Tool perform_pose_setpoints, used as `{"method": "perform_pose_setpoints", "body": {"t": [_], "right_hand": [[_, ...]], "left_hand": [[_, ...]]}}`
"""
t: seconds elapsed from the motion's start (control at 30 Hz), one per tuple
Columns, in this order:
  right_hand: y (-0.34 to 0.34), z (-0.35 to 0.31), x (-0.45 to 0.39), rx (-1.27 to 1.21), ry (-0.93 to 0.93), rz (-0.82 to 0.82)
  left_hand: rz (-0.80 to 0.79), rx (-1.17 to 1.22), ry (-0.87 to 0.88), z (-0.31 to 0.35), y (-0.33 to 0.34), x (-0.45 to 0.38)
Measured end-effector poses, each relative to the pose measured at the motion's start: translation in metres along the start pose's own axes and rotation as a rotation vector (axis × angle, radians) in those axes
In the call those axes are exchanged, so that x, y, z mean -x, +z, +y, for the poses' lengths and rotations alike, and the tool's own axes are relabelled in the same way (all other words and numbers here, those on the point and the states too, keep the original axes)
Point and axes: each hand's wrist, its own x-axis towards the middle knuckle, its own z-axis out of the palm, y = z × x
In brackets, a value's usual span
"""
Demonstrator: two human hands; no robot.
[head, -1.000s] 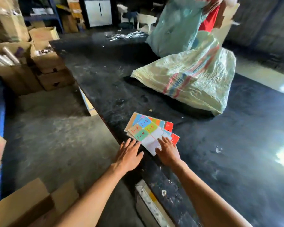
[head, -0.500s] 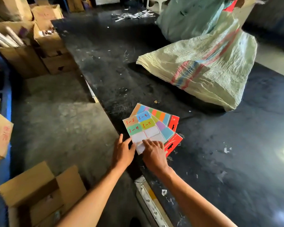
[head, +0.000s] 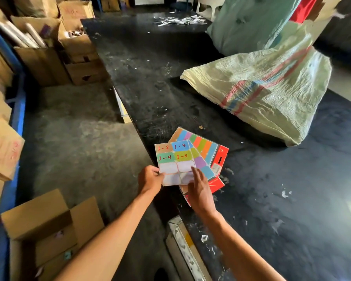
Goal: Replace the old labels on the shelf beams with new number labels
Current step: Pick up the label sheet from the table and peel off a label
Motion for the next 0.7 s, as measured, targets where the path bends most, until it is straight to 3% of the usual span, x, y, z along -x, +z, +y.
{"method": "perform_pose_setpoints", "body": {"t": [0.4, 0.5, 0.6, 0.7], "right_hand": [[-0.020, 0.005, -0.029, 0.037, 0.133, -0.012], [-0.028, -0.024, -0.039, -0.232, 0.199, 0.021], [-0.028, -0.077, -0.062, -0.628, 0.330, -0.104], [-0.022, -0.139, -0.082, -0.853, 0.381, -0.240]], "left_hand": [[0.016, -0.009, 0.311, 0.044, -0.052, 0.018], [0.010, 0.020, 0.400, 0.060, -0.088, 0.025], [0.001, 0.026, 0.477, 0.075, -0.130, 0.031], [0.058, 0.037, 0.527, 0.084, -0.183, 0.037]]}}
